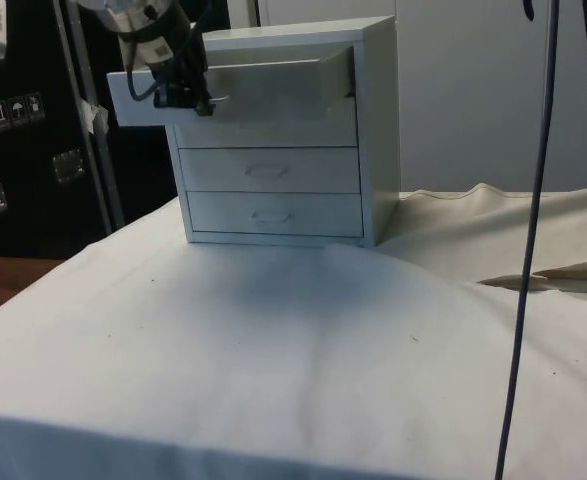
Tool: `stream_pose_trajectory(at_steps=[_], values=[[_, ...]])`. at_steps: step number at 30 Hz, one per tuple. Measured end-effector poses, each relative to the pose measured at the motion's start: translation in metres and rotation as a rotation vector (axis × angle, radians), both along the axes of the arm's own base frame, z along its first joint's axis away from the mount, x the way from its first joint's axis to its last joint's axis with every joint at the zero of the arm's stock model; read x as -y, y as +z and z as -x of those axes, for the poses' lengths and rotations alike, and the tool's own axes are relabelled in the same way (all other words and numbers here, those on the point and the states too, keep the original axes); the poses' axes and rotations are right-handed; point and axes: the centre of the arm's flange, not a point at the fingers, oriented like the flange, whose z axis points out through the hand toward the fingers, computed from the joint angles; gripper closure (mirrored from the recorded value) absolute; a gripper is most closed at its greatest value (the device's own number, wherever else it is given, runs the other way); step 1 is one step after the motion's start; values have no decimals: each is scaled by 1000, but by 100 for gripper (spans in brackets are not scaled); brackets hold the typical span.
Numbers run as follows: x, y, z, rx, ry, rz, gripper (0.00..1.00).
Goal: Open the drawer, then close it.
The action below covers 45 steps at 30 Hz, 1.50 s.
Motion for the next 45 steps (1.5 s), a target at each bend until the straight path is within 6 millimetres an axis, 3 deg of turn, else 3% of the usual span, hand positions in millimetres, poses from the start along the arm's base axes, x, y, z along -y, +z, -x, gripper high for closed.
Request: stream_pose_trajectory(at_steps=[32,45], values=[[-27,-7,-1,4,-4,23,99],[-24,-7,-2,4,-9,23,30]])
